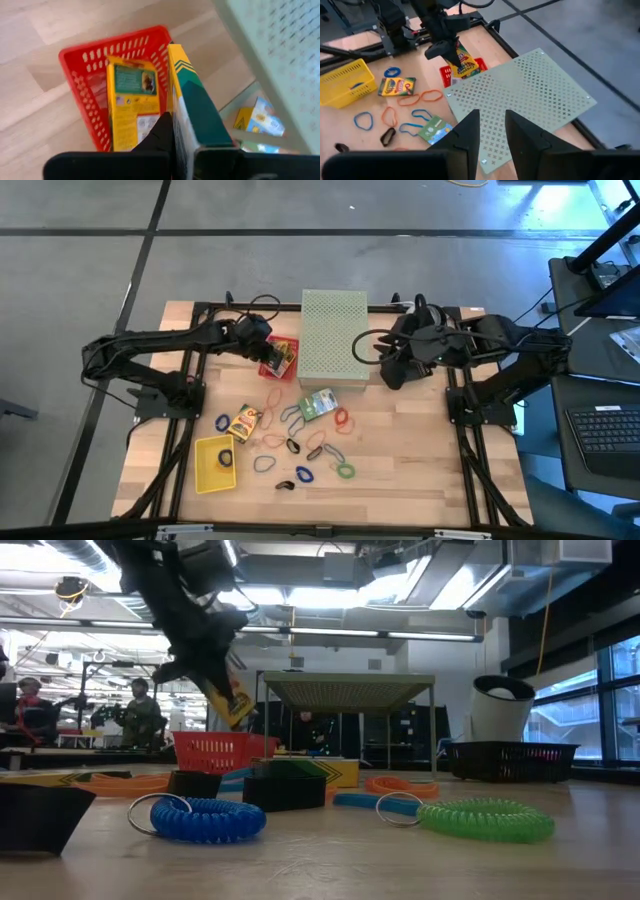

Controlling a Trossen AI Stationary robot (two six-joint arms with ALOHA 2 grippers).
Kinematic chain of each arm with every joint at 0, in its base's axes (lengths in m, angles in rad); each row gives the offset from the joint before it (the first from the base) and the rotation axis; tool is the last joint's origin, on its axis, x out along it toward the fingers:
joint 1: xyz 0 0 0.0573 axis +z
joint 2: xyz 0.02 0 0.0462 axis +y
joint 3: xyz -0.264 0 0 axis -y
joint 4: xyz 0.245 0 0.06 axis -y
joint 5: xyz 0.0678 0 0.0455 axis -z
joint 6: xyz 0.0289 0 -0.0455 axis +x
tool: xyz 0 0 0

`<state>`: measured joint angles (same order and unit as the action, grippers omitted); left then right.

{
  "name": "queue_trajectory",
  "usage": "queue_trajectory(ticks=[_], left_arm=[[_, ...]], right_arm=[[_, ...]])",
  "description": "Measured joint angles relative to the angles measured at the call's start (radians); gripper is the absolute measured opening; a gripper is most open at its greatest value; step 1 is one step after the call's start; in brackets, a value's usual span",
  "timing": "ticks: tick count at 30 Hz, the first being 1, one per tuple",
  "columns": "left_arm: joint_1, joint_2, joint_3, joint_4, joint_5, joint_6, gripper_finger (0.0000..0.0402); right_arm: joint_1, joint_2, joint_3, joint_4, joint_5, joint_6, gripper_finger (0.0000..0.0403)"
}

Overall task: Pick & Place Office Desk Supplies
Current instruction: Put the crayola box into the orange bin

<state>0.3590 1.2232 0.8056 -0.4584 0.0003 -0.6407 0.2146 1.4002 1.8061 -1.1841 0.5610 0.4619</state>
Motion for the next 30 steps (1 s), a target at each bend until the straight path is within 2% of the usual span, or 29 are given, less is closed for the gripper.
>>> queue_trajectory(ticks=[9,17,23,30], left_arm=[[0.042,0.045,0.0,0.006,-0.004,-0.011,0.0017],[0.056,0.137,0.0,0.07,0.026,-0.031,0.0017],[0.055,0.156,0.0,0.092,0.03,-0.044,0.0017],[0.055,0.156,0.0,0.082,0.027,-0.053,0.0065]], right_arm=[[-0.02,0.0,0.0,-0.002,0.0,-0.033,0.0077],[-0.019,0.0,0.0,-0.007,0.0,-0.036,0.0075],[-0.019,0.0,0.0,-0.02,-0.009,-0.035,0.0075],[-0.019,0.0,0.0,-0.038,-0.029,-0.025,0.0075]])
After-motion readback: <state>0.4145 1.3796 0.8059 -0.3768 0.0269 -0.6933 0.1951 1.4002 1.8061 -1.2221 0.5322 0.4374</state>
